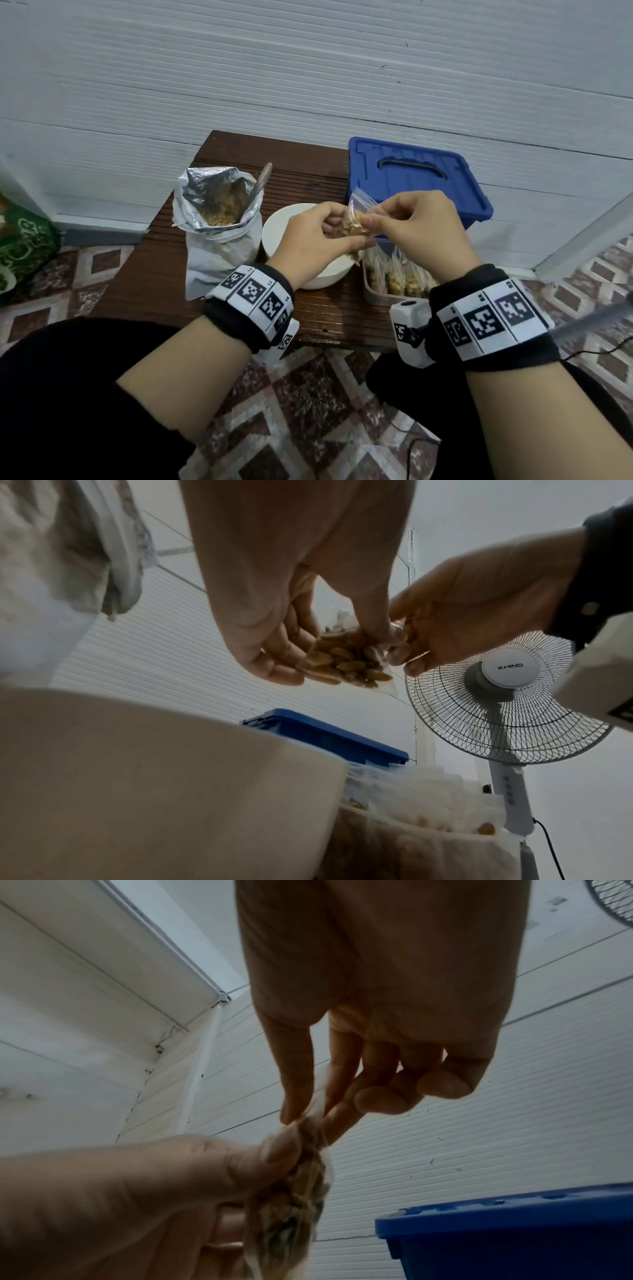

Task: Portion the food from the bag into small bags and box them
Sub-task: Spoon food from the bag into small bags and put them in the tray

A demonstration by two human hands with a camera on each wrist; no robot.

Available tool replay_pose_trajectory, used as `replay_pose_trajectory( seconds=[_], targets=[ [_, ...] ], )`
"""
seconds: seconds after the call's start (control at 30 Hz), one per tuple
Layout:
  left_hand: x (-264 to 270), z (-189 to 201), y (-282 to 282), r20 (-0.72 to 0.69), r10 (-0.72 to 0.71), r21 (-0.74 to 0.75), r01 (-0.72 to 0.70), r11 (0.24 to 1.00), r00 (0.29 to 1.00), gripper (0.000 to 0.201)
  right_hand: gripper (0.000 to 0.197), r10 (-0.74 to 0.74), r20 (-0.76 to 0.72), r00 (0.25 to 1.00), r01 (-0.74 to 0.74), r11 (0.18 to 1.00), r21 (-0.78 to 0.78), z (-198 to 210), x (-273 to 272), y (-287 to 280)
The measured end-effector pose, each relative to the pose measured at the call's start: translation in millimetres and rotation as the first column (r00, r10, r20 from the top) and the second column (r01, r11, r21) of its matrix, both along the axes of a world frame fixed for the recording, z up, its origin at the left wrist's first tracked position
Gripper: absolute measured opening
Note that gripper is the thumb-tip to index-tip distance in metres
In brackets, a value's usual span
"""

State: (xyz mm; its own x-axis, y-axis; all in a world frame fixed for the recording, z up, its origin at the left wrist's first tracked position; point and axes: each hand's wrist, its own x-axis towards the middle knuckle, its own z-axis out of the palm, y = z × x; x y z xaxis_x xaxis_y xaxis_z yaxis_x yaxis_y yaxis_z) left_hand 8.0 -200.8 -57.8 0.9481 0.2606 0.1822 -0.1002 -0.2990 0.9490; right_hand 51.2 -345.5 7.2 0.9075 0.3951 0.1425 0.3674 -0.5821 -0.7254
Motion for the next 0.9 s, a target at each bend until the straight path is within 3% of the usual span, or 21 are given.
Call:
replay_pose_trajectory(
  seconds=[0.17, 0.33, 0.73, 0.9],
  targets=[
    [2, -9, -9, -0.066, -0.049, 0.057, 0.053, 0.997, 0.997, 0.044, 0.015, -0.093, 0.022, 0.995, 0.091, 0.994, 0.065, 4, 15, -28],
    [3, -14, -10, -0.105, -0.04, 0.132, 0.054, 0.99, 0.994, 0.034, 0.02, -0.294, 0.002, 0.956, 0.291, 0.946, 0.142, 7, 28, -67],
    [3, -17, -5, -0.183, -0.004, 0.11, 0.025, 0.994, 0.983, 0.029, 0.02, -0.523, 0.033, 0.852, 0.523, 0.852, 0.022, -37, 44, -56],
    [3, -19, -2, -0.201, 0.014, 0.115, 0.009, 0.993, 0.979, 0.028, 0.019, -0.52, 0.217, 0.826, 0.557, 0.812, -0.176, -59, 47, -42]
  ],
)
